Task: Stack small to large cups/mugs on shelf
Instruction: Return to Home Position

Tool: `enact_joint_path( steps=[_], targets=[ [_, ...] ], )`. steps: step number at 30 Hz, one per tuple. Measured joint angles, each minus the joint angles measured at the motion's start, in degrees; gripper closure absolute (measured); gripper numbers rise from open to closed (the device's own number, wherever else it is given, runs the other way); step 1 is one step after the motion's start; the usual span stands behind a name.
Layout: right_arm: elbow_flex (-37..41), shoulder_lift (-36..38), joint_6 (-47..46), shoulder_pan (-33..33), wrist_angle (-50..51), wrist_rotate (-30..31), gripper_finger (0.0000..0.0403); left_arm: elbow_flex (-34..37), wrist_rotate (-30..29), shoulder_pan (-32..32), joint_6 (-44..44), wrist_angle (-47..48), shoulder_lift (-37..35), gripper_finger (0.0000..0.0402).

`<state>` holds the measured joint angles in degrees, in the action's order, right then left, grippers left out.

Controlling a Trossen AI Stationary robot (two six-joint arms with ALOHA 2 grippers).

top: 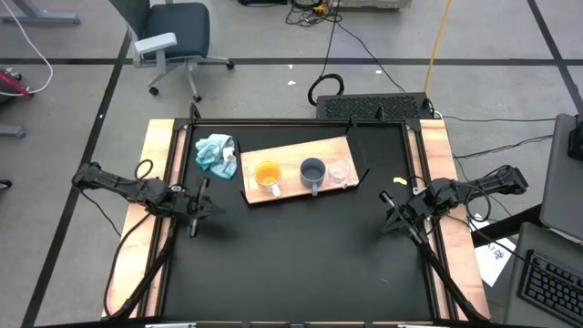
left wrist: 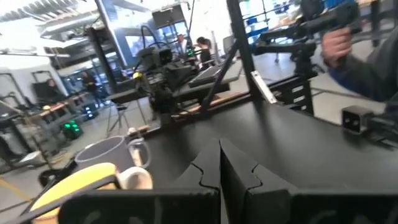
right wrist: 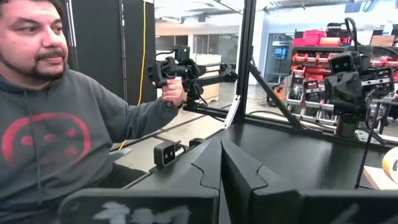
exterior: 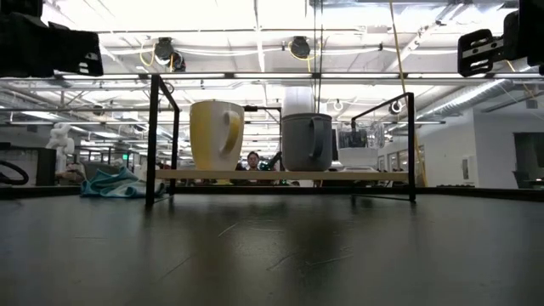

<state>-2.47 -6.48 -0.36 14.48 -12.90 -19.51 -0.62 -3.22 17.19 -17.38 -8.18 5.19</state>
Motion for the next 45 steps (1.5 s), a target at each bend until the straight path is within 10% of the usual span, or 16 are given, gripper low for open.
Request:
enact_joint_path(
  steps=[45],
  targets=[
    [0.0,-0.1,-5.0,-9.7,0.9,16.9,0.0403,0.0,-4.8,-4.1,6.9,6.3,0.0,0.0401]
  ],
)
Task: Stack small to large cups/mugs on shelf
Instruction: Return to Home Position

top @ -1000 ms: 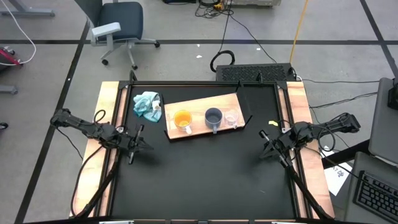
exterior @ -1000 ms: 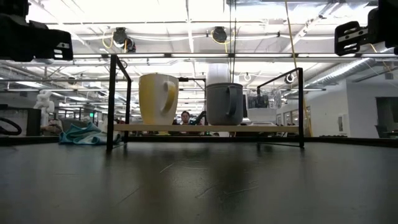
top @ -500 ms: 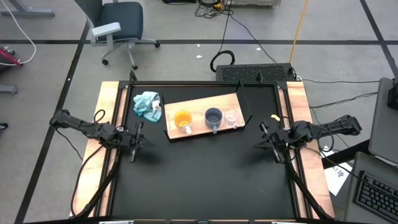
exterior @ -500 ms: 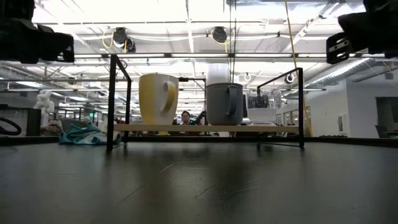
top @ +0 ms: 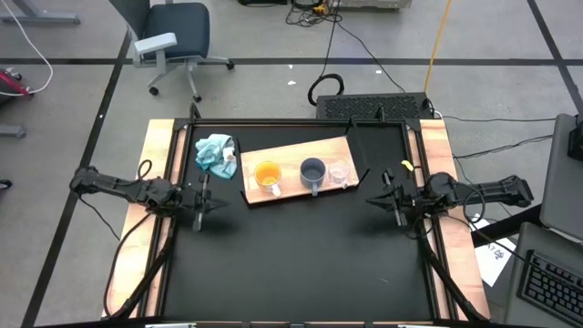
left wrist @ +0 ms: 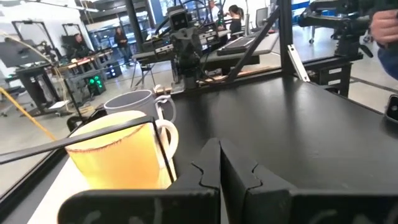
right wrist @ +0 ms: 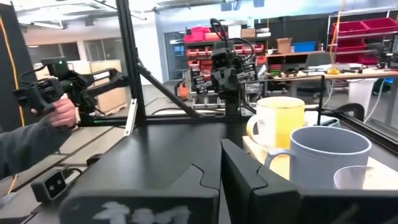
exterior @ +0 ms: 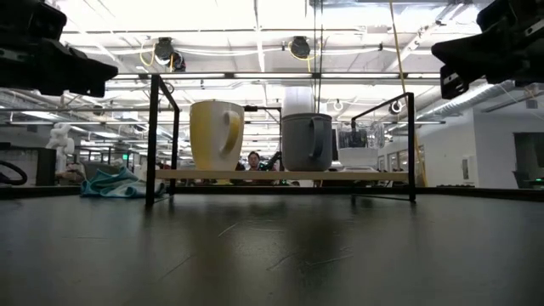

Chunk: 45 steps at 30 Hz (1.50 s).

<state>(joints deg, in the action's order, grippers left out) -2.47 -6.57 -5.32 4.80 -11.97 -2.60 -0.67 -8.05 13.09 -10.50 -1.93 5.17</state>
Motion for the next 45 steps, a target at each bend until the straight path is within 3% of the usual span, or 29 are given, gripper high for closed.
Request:
enact_joint_path(
  steps=[22,28,37,45],
  targets=[
    [0.0,0.0,1.6,-0.7,-0.1,0.0,0.0403,0.0,1.0,-1.1,6.7,0.5,0.1,0.0388],
    [0.0,0.0,0.3,-0.7,0.4,7.5,0.0403,0.0,0.4,-1.1,7.4,0.4,0.1,0.0399],
    [0.0,0.0,1.8,-0.7,0.5,7.0,0.0403,0.0,0.0,-1.1,3.9,0.4,2.0,0.0399],
    [0.0,0.0,1.9,-0.7,0.6,7.0,0.0403,0.0,0.0,-1.1,5.5,0.4,4.0,0.0371]
  ],
)
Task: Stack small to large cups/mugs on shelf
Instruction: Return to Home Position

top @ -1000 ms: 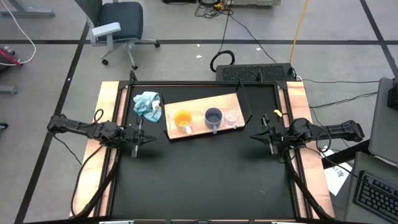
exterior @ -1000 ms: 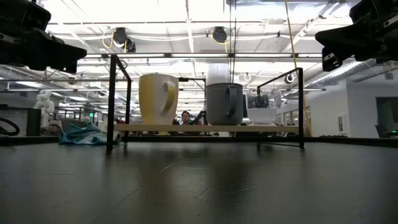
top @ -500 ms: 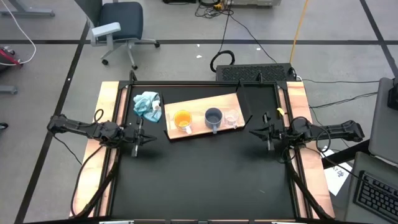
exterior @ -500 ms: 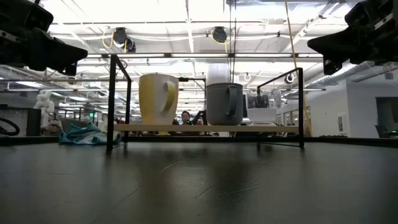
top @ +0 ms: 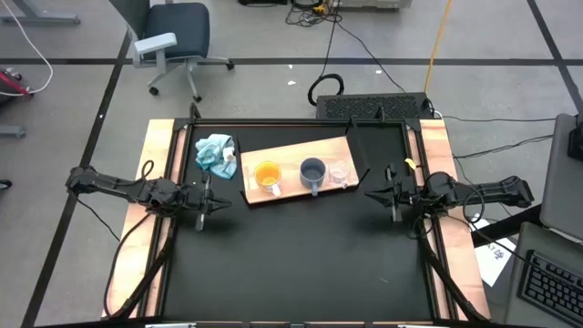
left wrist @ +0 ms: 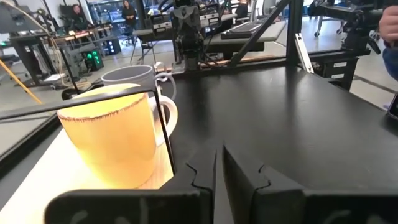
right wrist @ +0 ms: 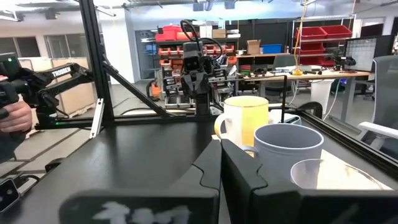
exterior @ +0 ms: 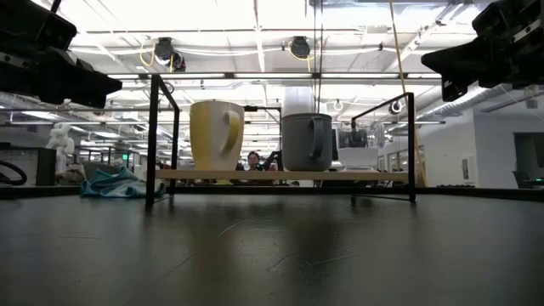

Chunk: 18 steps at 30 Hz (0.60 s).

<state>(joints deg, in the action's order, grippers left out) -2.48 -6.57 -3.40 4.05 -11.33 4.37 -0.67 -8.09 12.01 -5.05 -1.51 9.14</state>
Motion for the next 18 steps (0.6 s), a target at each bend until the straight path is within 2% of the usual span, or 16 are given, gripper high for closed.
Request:
enact_joint_path(
  steps=[18],
  targets=[
    [0.0,0.0,0.0,0.0,0.9,-0.1,0.0403,0.2,-0.1,0.0,3.9,-2.2,0.0,0.0371]
  ],
)
